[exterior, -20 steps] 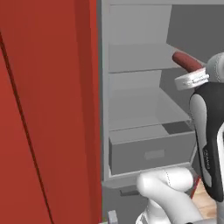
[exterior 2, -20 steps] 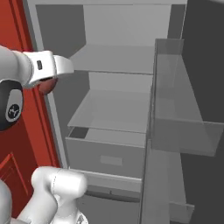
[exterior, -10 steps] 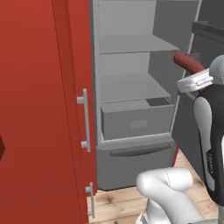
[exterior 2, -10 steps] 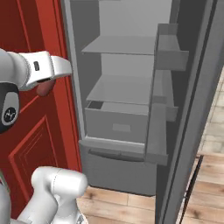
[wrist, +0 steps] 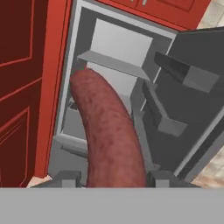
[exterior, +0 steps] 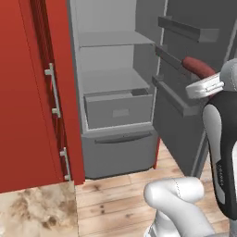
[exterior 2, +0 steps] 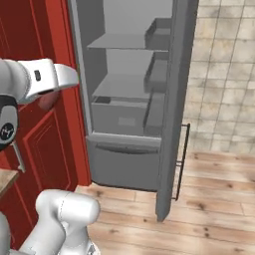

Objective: Move the hot dog bun to the plate on the dining table and place the condiment next to that plate. Then navigate to the fridge and take the sausage and place it on the plate as well.

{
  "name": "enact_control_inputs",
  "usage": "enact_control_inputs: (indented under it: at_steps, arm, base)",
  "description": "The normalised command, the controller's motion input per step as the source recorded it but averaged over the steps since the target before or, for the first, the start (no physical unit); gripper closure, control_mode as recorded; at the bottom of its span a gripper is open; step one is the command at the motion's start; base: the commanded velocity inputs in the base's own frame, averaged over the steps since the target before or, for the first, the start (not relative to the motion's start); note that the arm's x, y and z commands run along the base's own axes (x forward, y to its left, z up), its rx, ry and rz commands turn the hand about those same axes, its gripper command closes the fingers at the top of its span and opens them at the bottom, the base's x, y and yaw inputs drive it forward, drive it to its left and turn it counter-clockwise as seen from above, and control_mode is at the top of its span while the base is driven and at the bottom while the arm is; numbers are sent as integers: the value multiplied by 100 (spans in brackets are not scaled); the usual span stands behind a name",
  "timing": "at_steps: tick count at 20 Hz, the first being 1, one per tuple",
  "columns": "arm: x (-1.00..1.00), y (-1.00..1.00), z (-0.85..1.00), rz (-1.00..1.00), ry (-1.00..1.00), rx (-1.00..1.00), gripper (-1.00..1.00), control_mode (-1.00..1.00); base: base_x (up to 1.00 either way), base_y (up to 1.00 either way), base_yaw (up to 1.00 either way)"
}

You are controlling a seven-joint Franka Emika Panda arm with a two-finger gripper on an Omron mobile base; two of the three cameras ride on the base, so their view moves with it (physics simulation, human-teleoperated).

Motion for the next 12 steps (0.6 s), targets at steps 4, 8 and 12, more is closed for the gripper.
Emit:
enact_control_inputs:
  at_steps: [4,8,12]
  arm:
    - [0,0,0,0,0,0,100,100]
    - [0,0,0,0,0,0,100,100]
    - [0,0,0,0,0,0,100,100]
  base:
    - [-26,-90,-36]
    - [-9,-100,-46]
    - [-2,-100,-49]
